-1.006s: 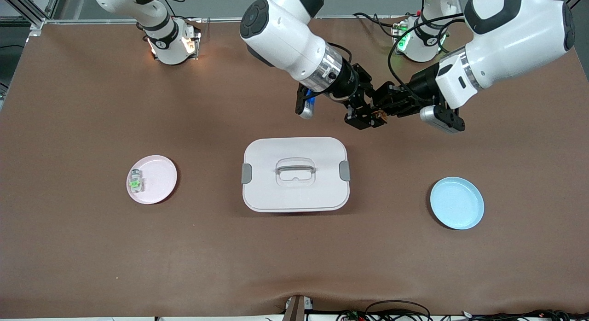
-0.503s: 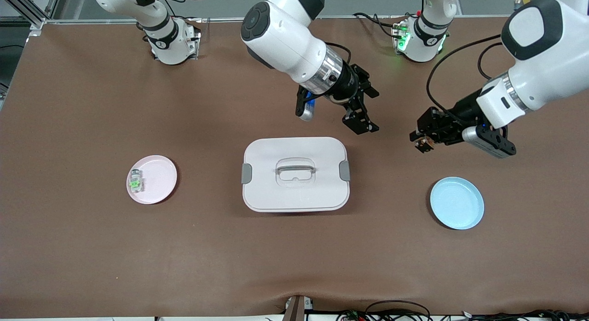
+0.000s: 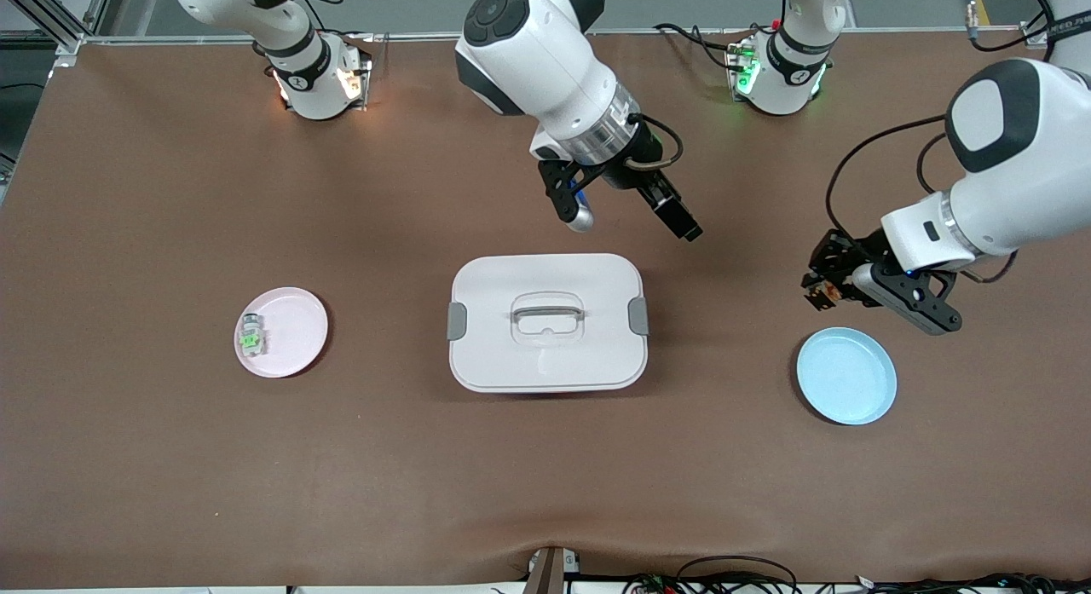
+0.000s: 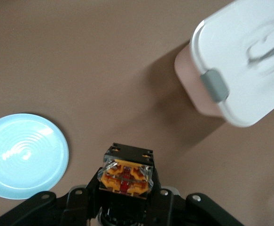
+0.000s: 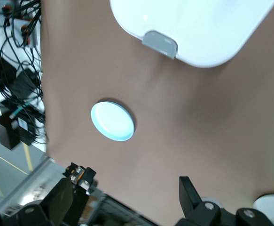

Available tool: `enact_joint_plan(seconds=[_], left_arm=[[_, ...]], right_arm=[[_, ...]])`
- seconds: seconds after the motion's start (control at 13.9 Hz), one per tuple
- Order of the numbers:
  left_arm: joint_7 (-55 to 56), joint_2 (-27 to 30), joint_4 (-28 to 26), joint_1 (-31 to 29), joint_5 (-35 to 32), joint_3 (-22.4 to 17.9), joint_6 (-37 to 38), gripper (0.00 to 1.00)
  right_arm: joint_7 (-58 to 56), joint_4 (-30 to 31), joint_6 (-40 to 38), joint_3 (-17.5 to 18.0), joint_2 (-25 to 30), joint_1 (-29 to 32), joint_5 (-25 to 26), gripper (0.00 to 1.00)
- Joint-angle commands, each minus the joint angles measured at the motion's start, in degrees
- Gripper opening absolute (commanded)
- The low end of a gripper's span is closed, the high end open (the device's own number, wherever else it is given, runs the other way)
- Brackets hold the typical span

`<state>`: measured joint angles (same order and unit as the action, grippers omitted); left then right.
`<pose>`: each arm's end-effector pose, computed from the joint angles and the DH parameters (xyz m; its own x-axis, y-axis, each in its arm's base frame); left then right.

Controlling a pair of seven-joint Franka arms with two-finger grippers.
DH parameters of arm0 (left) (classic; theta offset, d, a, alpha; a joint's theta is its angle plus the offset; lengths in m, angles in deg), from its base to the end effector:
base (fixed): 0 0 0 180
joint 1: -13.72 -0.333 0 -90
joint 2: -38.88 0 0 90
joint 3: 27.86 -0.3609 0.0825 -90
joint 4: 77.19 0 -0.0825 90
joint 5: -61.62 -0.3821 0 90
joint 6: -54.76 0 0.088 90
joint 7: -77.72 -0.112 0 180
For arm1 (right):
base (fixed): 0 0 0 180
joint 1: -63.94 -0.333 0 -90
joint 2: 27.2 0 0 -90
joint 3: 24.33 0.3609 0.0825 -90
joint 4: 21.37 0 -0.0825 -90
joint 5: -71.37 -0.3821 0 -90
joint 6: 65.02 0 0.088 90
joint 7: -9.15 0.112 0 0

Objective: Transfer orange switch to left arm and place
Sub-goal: 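Carry the switch to the blue plate while the right gripper withdraws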

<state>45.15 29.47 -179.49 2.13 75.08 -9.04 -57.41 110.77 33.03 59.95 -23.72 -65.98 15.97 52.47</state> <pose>0.6086 -0.0819 0.5073 0.8243 -0.5469 0.1463 -0.5661 -0.7932 0.2246 0.5287 0.6142 0.5773 0.5384 -0.7291 -0.4226 -0.8295 -0.3702 -0.4182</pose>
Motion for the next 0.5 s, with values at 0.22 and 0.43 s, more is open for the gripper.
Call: enact_joint_plan(seconds=[0.22,0.43], left_arm=[[-21.54,-7.71,3.07,-3.51,-13.43,0.52,-0.93,0.0],[-35.15,-12.19,3.07,-5.01,-14.94,0.52,-6.55,0.0]], right_arm=[[-31.25,0.53,-13.5,-0.25,3.71,2.18,5.53,1.0],[-44.1,0.62,-19.66,-0.69,3.71,4.64,7.37,1.0]])
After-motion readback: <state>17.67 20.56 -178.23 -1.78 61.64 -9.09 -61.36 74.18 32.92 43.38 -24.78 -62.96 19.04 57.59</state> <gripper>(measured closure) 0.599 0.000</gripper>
